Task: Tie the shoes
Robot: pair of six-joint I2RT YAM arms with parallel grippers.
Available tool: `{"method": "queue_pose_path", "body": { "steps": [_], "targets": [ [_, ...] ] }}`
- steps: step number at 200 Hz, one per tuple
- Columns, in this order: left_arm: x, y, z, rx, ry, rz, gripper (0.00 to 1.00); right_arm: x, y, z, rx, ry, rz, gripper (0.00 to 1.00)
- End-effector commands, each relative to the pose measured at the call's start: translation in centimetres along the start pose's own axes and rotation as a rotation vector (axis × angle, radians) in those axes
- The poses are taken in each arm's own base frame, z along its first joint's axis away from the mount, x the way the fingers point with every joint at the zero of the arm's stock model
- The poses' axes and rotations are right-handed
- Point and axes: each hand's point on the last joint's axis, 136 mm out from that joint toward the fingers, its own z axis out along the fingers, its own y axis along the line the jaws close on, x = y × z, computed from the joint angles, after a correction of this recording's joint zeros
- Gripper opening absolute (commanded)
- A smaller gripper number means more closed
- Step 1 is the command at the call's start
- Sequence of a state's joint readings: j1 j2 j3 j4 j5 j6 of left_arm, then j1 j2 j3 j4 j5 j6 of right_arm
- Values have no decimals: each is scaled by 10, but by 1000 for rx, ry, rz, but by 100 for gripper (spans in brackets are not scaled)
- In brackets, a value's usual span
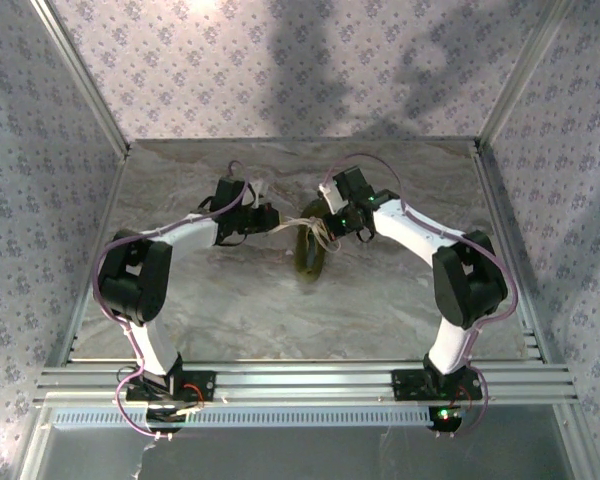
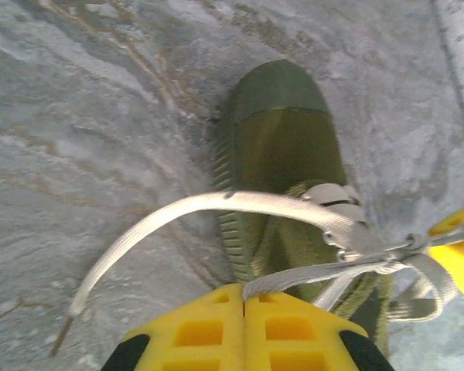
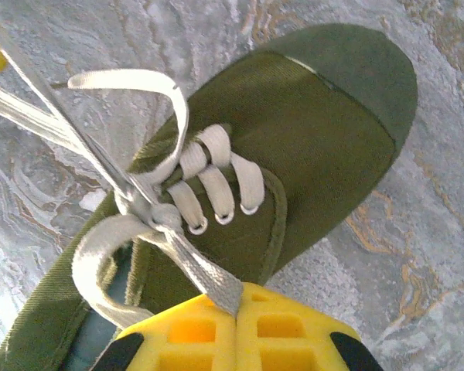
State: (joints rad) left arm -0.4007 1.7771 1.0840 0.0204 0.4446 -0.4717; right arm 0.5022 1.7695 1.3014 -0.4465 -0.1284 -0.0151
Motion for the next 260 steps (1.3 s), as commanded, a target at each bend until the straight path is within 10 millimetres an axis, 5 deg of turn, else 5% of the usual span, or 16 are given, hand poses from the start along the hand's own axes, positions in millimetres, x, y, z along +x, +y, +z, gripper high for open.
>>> {"method": "queue_pose_path", "body": {
  "steps": [1, 186, 260],
  "targets": [
    [-2, 19, -7, -139, 15, 58, 0, 12, -13, -11, 85, 33, 42, 0],
    [17, 69, -13, -382, 77, 40, 0, 54, -79, -16, 306, 165, 291, 0],
    [32, 83, -11, -425, 101, 9, 0, 65, -89, -10, 333, 217, 335, 0]
  ]
}}
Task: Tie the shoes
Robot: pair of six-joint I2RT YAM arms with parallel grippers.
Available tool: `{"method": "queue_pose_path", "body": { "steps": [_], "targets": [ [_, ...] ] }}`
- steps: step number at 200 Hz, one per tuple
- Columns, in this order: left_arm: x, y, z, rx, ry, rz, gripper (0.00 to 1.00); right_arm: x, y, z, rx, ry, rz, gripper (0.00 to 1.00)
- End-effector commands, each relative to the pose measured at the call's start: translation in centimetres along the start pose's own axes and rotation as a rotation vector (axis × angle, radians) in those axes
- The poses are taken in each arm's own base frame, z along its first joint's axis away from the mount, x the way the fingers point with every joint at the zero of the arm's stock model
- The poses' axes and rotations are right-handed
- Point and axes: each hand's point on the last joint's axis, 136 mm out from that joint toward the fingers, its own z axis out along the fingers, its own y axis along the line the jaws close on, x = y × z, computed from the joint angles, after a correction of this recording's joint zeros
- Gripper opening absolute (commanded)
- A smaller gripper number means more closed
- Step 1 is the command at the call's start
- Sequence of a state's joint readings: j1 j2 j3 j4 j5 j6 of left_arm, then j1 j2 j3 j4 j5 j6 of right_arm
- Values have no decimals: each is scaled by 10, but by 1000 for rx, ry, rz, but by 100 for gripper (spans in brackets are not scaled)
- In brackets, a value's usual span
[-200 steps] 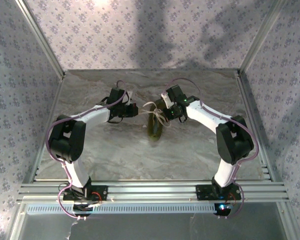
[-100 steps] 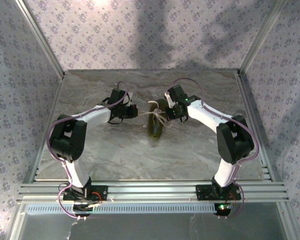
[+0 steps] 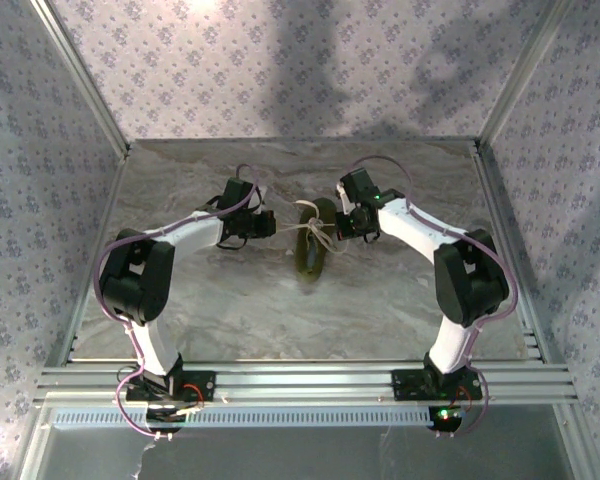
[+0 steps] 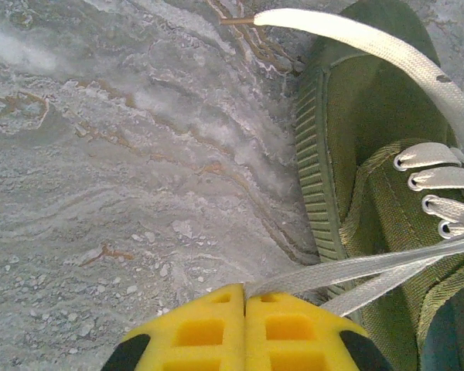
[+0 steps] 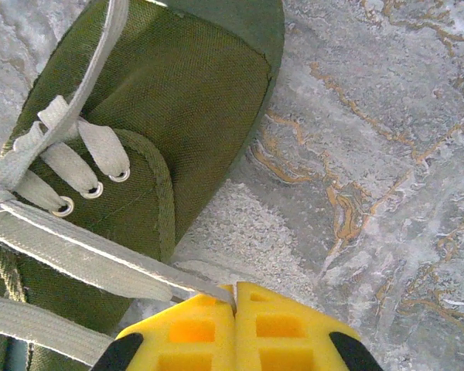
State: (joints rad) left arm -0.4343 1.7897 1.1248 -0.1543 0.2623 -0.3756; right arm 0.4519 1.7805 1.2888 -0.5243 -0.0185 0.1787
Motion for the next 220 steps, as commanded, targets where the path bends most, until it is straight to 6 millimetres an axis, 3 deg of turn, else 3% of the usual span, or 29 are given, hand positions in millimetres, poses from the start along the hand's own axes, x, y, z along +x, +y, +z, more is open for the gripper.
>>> {"method": "queue_pose_path", "body": {
  "steps": [1, 16, 33, 48, 56, 73, 90, 99, 102, 122, 137, 141, 163, 181, 200, 220],
  "targets": [
    [19, 56, 1, -215, 49, -62, 0, 24, -57, 0, 201, 112, 92, 0],
    [19, 40, 4, -117, 47, -63, 0, 22, -51, 0, 176, 108, 85, 0],
    [10, -16, 2, 184, 25, -47, 0, 6, -19, -7, 45, 45, 21, 0],
    [-1, -51, -8, 310, 1, -11, 0, -11, 7, -25, -24, -11, -30, 0],
    [-8, -62, -14, 327, -19, 11, 12, -20, 17, -34, -37, -44, -49, 3],
    [-21, -69, -27, 318, -64, 34, 45, -36, 25, -51, -35, -104, -67, 31],
    [-29, -60, -42, 234, -117, 48, 72, -43, 18, -68, 27, -150, -69, 55],
    [-32, -55, -53, 188, -150, 57, 96, -46, 14, -79, 59, -182, -68, 64],
    [-33, -54, -57, 176, -164, 61, 99, -46, 13, -83, 69, -196, -69, 68],
    [-38, -41, -90, 76, -273, 79, 99, -52, 6, -117, 118, -339, -56, 90],
    [-40, -27, -117, -13, -371, 90, 99, -56, -2, -144, 123, -479, -10, 97],
    [-40, -23, -125, -33, -403, 96, 99, -49, -6, -142, 129, -496, 3, 100],
    [-38, 10, -162, -195, -595, 66, 99, -43, -25, -166, 146, -657, 87, 100],
    [-30, 38, -187, -297, -729, 14, 99, -31, -51, -171, 214, -694, 200, 99],
    [-18, 57, -200, -345, -786, 30, 99, -22, -75, -177, 245, -704, 299, 100],
    [-9, 70, -208, -418, -814, 103, 99, -12, -101, -198, 252, -842, 414, 100]
  ]
}}
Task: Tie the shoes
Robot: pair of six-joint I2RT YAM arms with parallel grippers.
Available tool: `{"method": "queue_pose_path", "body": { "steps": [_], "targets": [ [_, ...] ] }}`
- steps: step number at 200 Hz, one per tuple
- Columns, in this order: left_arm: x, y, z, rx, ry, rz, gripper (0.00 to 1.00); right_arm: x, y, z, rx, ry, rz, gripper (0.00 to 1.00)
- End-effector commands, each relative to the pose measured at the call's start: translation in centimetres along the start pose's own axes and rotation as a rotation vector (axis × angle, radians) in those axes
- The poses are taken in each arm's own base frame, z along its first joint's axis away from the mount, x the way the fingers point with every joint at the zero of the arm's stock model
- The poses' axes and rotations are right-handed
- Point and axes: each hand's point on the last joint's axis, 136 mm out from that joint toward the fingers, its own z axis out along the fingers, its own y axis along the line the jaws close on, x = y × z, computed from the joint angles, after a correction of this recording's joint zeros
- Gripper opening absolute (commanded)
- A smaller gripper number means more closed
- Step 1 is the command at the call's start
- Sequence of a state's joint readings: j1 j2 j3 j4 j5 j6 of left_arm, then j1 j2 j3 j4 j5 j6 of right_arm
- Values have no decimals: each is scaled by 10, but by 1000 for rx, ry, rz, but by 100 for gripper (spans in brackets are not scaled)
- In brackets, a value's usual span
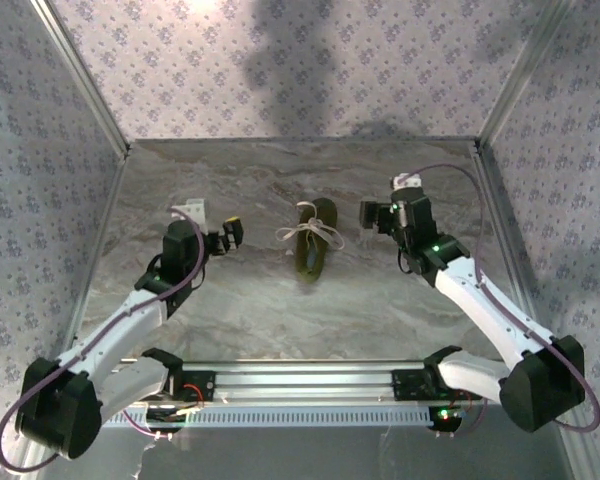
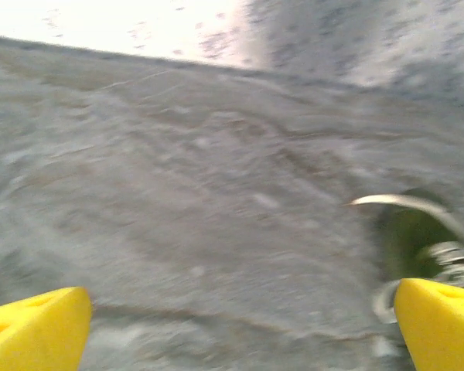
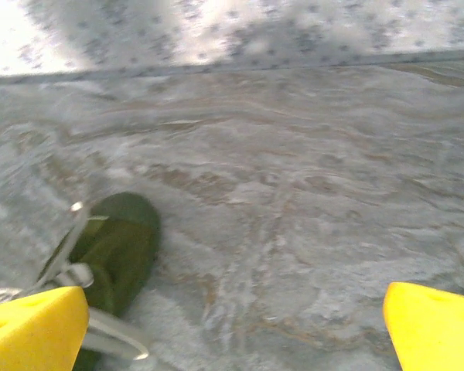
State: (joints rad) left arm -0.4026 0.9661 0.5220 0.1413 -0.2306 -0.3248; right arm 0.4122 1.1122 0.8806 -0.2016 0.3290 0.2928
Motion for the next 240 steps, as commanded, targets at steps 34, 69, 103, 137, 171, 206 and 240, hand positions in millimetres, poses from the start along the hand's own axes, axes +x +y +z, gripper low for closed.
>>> {"method": "queue_pose_path", "body": {
  "steps": [34, 69, 103, 137, 171, 206, 240],
  "targets": [
    [-14, 60, -17, -246, -169, 132, 99, -9, -59, -12, 44, -307, 119, 100],
    [15, 67, -4, -210, -134, 336, 99, 22, -104, 7, 222, -177, 71, 100],
    [32, 80, 15, -184, -63, 303, 99, 58, -130, 33, 291, -38, 10, 100],
    [47, 80, 42, -133, 7, 318, 99, 79, -133, 58, 294, -2, -16, 100],
    [40, 71, 60, -63, -18, 353, 99, 91, -135, 86, 294, -4, -85, 100],
    [40, 81, 65, -38, -61, 331, 99, 86, -121, 87, 222, -46, -148, 100],
    [42, 100, 69, -41, -55, 233, 99, 88, -119, 87, 193, -101, -180, 100]
  ]
}}
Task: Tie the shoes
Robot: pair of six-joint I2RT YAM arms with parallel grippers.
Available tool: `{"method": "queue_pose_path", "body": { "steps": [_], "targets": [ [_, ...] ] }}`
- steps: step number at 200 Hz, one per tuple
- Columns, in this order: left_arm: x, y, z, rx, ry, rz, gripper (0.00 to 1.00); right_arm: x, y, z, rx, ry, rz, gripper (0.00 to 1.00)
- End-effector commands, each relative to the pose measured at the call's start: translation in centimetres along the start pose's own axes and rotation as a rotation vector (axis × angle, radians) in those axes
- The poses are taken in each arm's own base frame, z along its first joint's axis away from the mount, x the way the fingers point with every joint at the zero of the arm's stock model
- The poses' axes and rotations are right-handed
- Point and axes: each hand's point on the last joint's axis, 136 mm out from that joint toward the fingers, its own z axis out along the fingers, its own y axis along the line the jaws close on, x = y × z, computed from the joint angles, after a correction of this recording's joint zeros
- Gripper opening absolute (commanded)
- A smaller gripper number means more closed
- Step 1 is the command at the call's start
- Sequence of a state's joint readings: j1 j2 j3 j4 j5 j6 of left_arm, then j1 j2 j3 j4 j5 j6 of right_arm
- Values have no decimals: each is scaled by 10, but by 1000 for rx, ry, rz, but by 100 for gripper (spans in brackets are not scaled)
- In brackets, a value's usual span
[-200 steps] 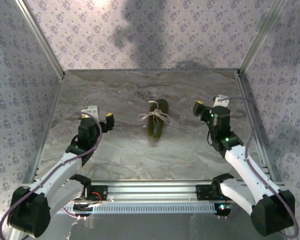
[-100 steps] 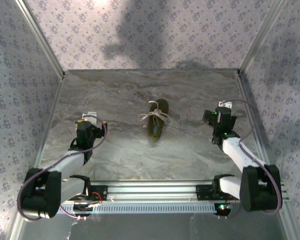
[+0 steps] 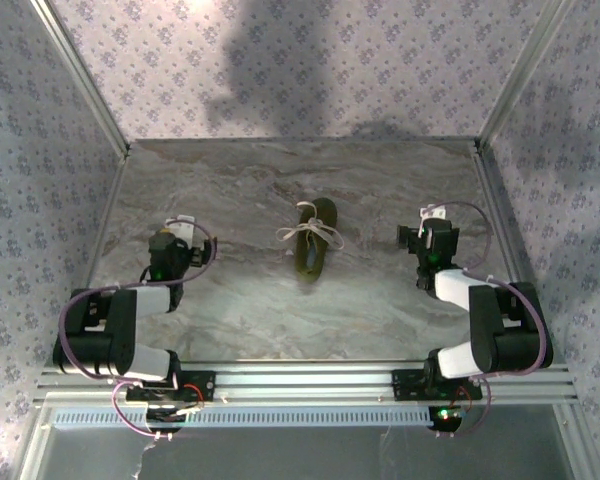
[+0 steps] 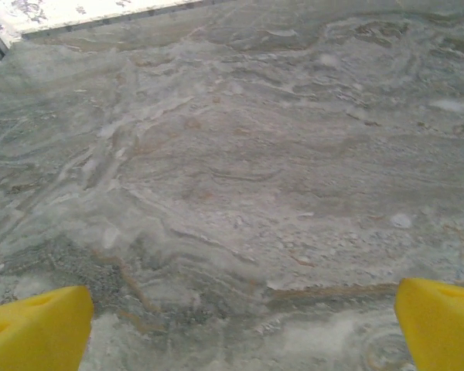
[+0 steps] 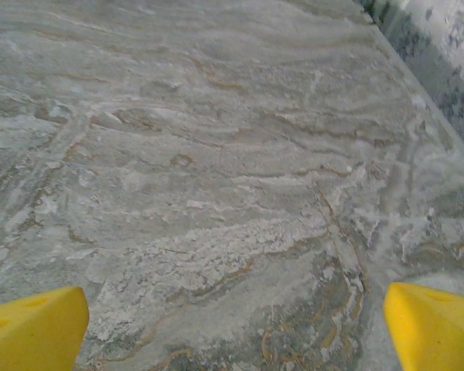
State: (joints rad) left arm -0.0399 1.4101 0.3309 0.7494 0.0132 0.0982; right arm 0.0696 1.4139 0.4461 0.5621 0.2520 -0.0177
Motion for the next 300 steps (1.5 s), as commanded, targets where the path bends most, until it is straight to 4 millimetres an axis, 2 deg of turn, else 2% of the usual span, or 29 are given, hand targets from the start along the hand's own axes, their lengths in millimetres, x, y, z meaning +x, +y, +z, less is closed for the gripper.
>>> {"method": "queue_pose_path", "body": {
  "steps": [1, 11, 48, 63, 89, 99, 300],
  "targets": [
    [-19, 3, 4, 43, -91, -56, 99, -13, 2, -1, -24, -99, -25, 100],
    [-11, 4, 11, 50, -82, -69, 99, -11, 0, 0, -23, -104, -13, 100],
    [-10, 22, 22, -9, -24, -138, 99, 4, -8, 1, -33, -147, 51, 99],
    [-9, 30, 23, -54, -23, -156, 99, 4, -4, 1, -50, -139, 34, 99],
    [-9, 30, 23, -57, -19, -155, 99, 4, 2, 11, -70, -88, 18, 100],
    [-8, 30, 23, -57, -16, -154, 99, 4, -3, 14, -95, -72, 57, 99],
    [-8, 30, 23, -60, -16, -152, 99, 3, -4, 13, -86, -78, 53, 100]
  ]
}}
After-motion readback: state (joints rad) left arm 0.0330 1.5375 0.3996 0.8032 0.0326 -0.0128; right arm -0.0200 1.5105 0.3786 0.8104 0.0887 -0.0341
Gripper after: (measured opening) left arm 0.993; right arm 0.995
